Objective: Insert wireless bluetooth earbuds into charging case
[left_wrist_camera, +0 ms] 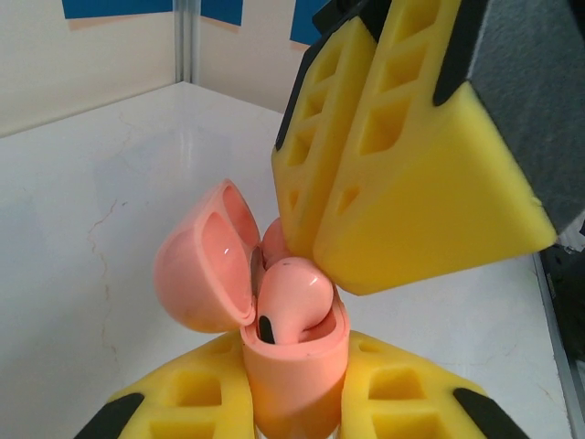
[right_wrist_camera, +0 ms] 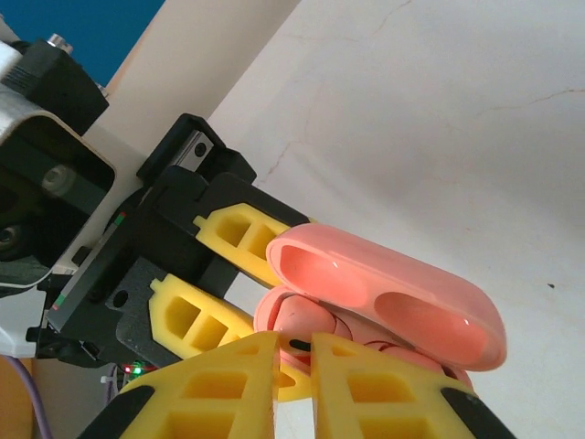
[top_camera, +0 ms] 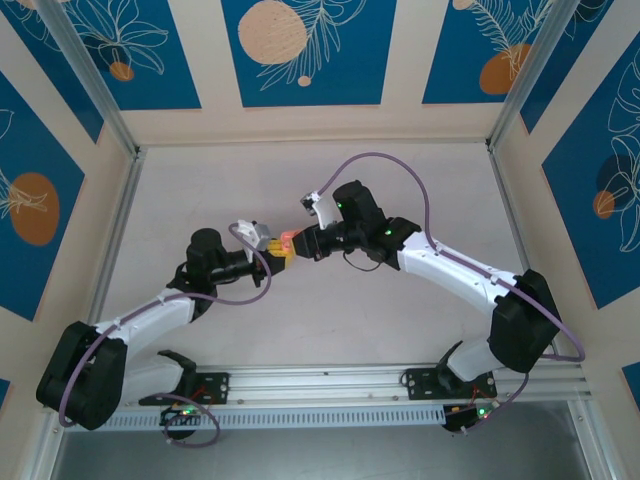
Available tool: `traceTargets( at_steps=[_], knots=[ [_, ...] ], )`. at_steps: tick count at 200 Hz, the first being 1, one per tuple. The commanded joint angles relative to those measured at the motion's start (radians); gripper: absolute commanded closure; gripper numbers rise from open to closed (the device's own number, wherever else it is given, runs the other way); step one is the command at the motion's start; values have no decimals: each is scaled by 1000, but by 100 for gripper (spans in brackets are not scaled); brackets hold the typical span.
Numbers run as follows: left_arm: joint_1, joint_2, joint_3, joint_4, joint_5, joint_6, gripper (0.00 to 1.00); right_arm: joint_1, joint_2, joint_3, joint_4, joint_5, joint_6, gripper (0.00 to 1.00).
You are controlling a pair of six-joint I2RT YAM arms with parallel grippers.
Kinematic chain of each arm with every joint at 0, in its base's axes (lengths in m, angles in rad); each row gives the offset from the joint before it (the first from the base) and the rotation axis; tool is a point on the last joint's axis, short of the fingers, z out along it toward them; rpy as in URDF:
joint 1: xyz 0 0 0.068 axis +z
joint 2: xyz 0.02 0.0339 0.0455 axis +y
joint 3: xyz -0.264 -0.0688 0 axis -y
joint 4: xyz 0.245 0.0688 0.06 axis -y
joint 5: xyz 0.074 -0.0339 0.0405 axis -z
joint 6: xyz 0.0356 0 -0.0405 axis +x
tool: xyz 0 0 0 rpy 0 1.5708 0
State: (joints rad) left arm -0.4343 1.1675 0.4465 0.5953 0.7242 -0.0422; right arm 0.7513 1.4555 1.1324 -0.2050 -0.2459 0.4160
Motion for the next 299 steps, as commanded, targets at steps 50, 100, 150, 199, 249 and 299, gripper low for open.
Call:
traceTargets(
  at_steps=[50,100,150,199,249,299],
  knots=[
    [-9,-19,13,19,32,32,86,-23,-60,-13,53,-28,-14,78],
    [-9,-22,11,30,41,38,86,-50,-73,-3,59,-121,-26,76],
    [-9,-23,12,33,41,33,86,-43,-25,31,38,-128,-29,74],
    [-9,-19,19,32,44,34,86,-33,29,50,27,-151,-27,79],
    [-11,-19,16,31,43,36,86,-12,68,59,-27,-144,-50,84],
    [-11,-16,15,36,48,34,86,2,52,53,-74,-118,-72,84]
  ],
)
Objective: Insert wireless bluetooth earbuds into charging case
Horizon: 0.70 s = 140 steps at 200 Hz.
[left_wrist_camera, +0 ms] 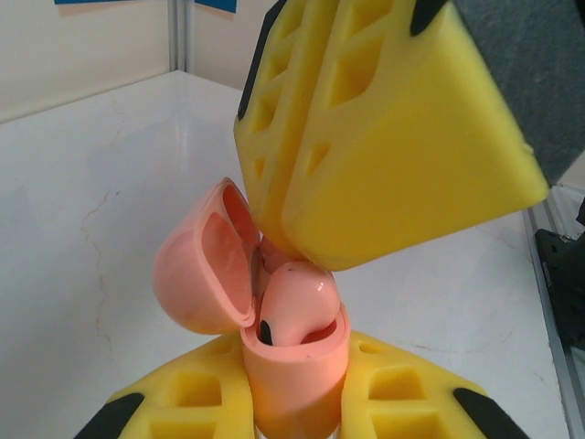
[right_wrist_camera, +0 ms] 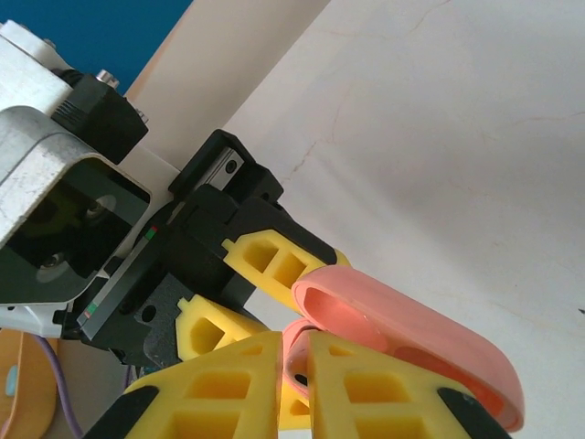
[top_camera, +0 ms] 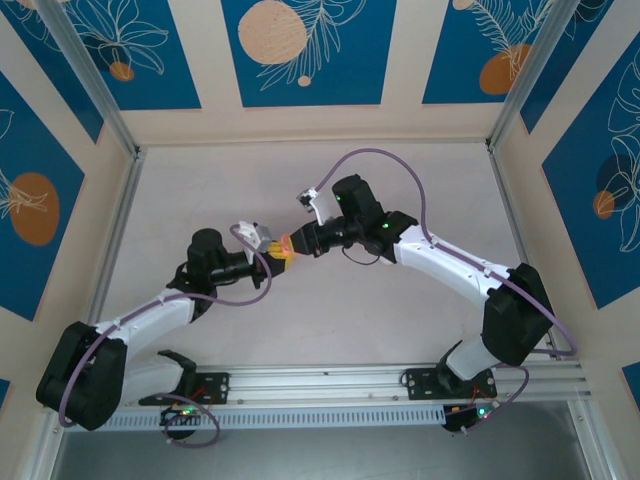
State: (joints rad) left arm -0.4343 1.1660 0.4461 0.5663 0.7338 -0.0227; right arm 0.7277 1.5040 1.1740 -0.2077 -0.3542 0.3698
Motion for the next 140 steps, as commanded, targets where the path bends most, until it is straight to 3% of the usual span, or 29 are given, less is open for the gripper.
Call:
traceTargets(
  at_steps=[1,70,95,140],
  knots=[
    [-11,-14,16,64,38,15,86,26,3,12,-71,-9,-26,84],
    [-11,-21,22,80,66,14,86,-3,-134,-9,-33,60,-58,70],
    [-17,-13,30,111,102,1,86,-17,-214,-24,-27,79,-78,69],
    [-37,4,63,133,135,-6,87,-93,-305,-76,-10,17,-77,59]
  ],
)
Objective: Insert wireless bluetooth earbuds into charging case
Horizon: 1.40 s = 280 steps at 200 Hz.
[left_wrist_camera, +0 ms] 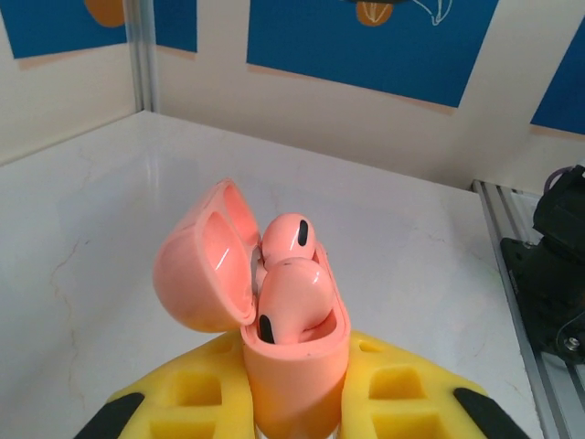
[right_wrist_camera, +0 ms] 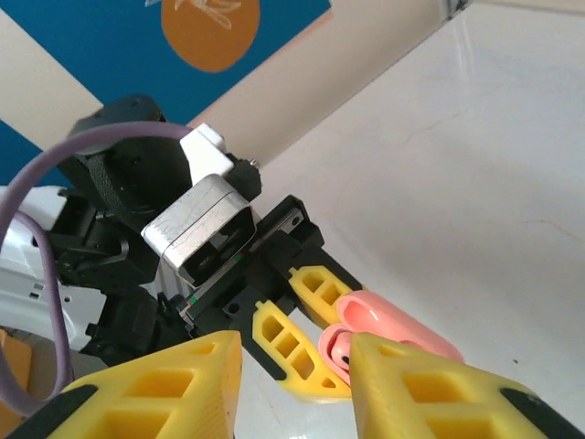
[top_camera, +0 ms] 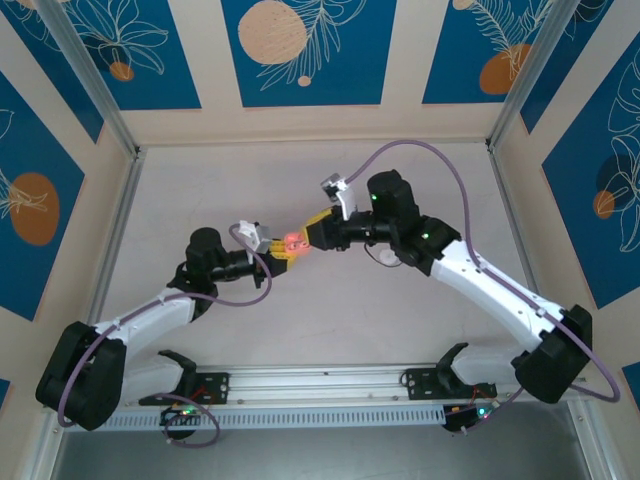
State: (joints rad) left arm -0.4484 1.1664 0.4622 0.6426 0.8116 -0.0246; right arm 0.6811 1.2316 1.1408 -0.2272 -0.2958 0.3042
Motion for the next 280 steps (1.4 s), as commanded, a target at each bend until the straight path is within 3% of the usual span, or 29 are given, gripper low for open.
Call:
traceTargets(
  at_steps=[1,58,107,211,280],
  knots=[
    [-25,3,48,57,57,-5,87,-48,-34,-44,10,-46,-12,59],
    [-64,8,95,75,98,-8,87,-237,-7,-18,-44,-353,29,51],
    [-87,19,128,76,95,-5,87,-256,57,-13,-18,-486,64,48],
    [-102,26,158,56,82,6,87,-215,150,50,-27,-583,47,50],
    [-102,18,163,-21,20,39,86,-221,77,18,18,-619,48,58]
  ],
)
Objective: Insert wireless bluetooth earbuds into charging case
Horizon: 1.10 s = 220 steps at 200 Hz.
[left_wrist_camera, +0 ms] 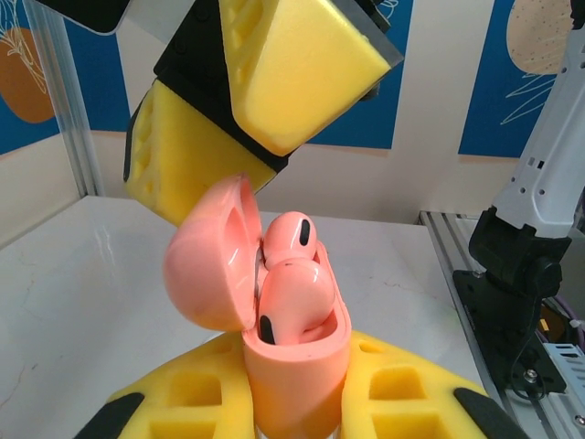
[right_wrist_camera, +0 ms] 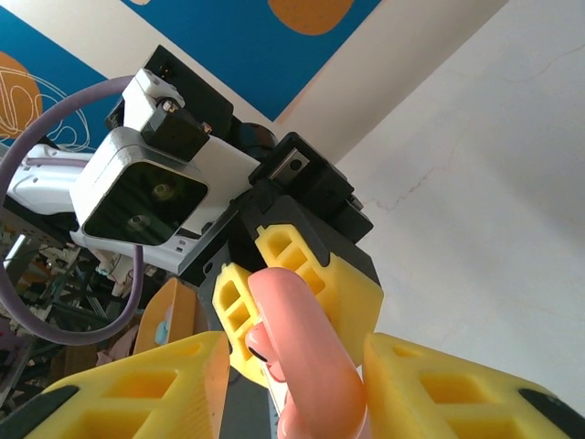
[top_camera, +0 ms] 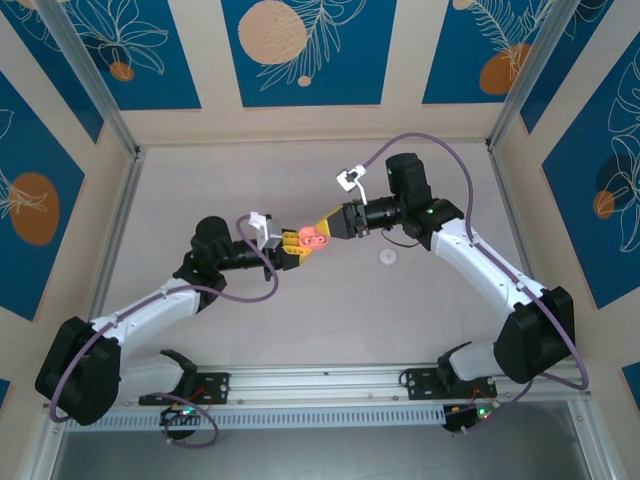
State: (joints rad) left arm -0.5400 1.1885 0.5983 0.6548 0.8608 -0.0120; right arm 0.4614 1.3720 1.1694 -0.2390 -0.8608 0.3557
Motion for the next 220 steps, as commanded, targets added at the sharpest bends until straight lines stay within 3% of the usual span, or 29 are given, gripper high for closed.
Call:
traceTargets(
  at_steps=[1,62,82,98,178,220],
  knots=[
    [-11,-4,26,-33,-29,26,86,-1,-63,-10,30,-54,-3,58],
    [-10,6,28,-35,-39,8,86,-34,-129,-60,35,-29,11,60],
    [-11,4,25,-23,-22,3,86,-43,-135,-66,6,64,17,60],
    [-12,-2,18,-1,-8,-6,86,-47,-122,-61,-17,114,19,53],
    [-15,-3,14,31,19,-25,86,17,5,-1,12,33,16,50],
    [-15,-14,15,-14,-26,-3,86,22,-22,-39,87,-19,36,56]
  ],
)
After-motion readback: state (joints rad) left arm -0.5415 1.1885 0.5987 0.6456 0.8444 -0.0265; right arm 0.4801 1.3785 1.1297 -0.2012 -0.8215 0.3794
